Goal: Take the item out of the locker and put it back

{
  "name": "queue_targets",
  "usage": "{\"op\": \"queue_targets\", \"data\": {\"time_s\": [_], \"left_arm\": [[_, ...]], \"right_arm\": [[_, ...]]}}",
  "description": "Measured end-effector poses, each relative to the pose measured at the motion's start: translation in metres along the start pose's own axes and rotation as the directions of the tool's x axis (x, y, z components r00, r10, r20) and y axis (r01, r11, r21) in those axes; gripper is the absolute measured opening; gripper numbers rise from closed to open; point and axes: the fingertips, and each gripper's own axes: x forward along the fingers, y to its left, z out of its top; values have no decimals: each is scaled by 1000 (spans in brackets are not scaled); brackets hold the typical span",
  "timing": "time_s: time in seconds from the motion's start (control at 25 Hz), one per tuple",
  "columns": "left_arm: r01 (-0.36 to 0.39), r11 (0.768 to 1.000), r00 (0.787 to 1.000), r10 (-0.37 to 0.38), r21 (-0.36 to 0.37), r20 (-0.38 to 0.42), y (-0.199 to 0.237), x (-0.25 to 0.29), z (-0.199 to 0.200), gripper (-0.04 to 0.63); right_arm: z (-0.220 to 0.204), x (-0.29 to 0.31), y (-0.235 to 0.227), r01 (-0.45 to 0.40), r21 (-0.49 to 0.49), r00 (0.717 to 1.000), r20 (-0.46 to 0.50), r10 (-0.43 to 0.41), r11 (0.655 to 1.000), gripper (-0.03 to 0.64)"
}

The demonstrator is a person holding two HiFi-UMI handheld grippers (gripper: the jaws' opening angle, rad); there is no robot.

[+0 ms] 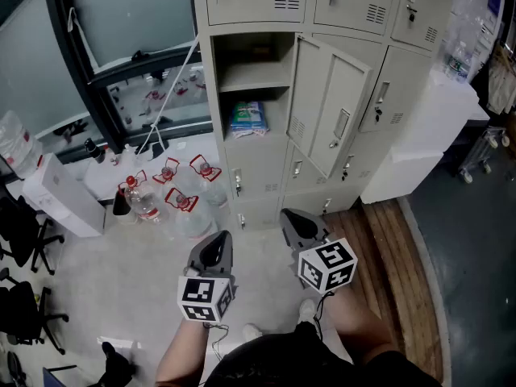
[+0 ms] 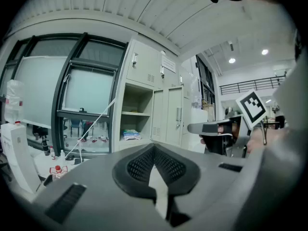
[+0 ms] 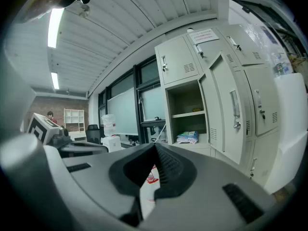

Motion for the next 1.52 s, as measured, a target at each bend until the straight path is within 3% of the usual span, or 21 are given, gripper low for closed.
{"op": "queue_targets", "data": {"time_s": [0.92, 1.52], "left_arm": [[46, 999, 999, -46, -14, -5, 11, -10, -4, 5], [-2, 1000, 1000, 2, -16, -24, 14, 53, 5, 5]], "right_arm": [[13, 4, 19, 24, -4, 999, 23, -24, 1000, 0], [23, 45, -36, -29, 16, 999, 29, 28, 999, 0]]}}
